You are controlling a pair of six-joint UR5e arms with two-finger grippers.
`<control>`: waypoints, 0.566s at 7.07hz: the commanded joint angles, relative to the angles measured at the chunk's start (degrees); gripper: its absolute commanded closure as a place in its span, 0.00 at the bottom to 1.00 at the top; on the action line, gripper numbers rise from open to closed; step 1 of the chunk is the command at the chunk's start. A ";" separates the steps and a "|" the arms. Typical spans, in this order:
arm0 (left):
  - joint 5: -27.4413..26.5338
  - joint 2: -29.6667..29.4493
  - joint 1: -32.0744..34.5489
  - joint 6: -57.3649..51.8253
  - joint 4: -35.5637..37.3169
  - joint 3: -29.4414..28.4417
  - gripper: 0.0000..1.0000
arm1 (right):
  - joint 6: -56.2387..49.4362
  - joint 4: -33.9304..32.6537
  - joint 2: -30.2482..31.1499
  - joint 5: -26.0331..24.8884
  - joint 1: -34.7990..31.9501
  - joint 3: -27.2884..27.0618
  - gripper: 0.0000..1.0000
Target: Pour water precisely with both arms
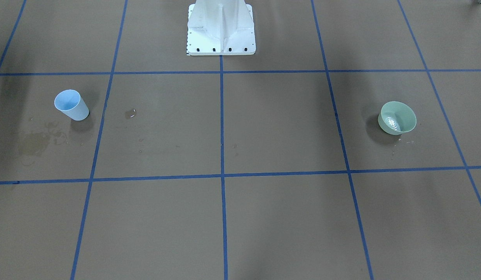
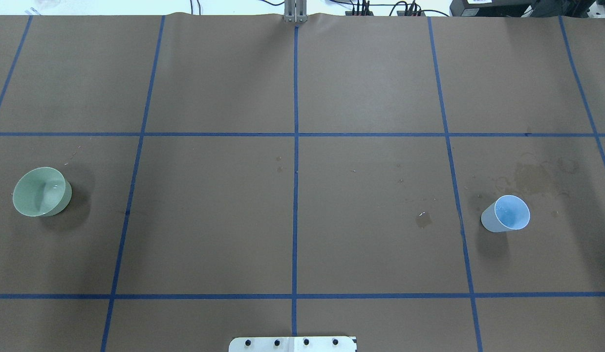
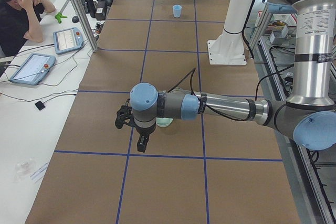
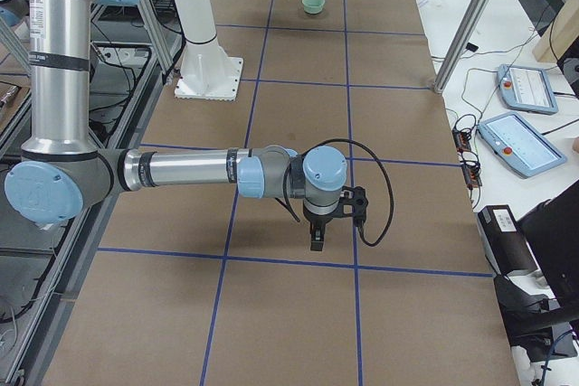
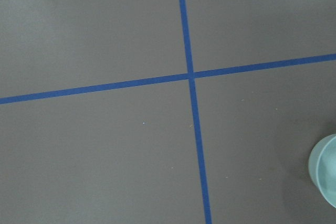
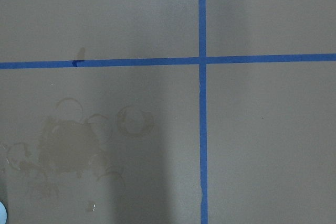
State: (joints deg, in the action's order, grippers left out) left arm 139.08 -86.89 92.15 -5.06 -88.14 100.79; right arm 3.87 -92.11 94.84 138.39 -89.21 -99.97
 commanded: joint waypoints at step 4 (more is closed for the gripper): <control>6.04 -1.46 -12.41 19.77 -6.74 1.52 0.00 | 0.00 -0.09 0.00 -0.05 0.09 0.04 0.00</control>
State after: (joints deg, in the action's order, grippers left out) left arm 145.87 -88.94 83.13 9.81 -91.02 102.37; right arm 3.87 -92.16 94.81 138.35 -89.13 -99.96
